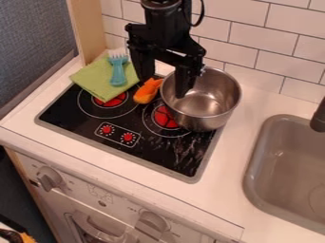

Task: The moved that the robot are the object

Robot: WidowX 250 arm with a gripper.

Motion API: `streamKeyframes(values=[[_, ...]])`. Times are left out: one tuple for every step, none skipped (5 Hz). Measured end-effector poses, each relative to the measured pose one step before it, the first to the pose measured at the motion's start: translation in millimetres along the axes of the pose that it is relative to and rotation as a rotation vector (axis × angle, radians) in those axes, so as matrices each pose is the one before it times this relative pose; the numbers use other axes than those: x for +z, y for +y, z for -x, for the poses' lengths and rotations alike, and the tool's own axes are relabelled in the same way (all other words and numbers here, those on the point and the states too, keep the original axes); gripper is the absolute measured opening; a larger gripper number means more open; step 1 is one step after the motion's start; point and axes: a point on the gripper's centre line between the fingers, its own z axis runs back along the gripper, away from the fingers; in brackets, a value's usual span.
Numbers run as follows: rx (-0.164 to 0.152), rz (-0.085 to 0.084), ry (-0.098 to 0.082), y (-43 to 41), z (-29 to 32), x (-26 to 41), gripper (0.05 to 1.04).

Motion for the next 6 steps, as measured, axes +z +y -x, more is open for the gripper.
streamKeyframes(values=[[-0.0001, 0.0027, 0.0259, -0.16, 1.33, -7.19, 1.001], [0.0272, 0.0009, 0.0603, 19.17, -1.18, -14.84, 1.001], [0.1043, -0.0124, 0.0151, 50.88, -19.98, -8.07, 1.001], [0.0878, -0.0415, -0.0121, 35.50, -29.89, -8.54, 1.001], [0.0622, -0.0177, 0.0454, 18.12, -18.01, -22.26, 1.001], [0.0207, -0.0112, 0.0192, 2.12, -12.02, -12.82, 1.001]])
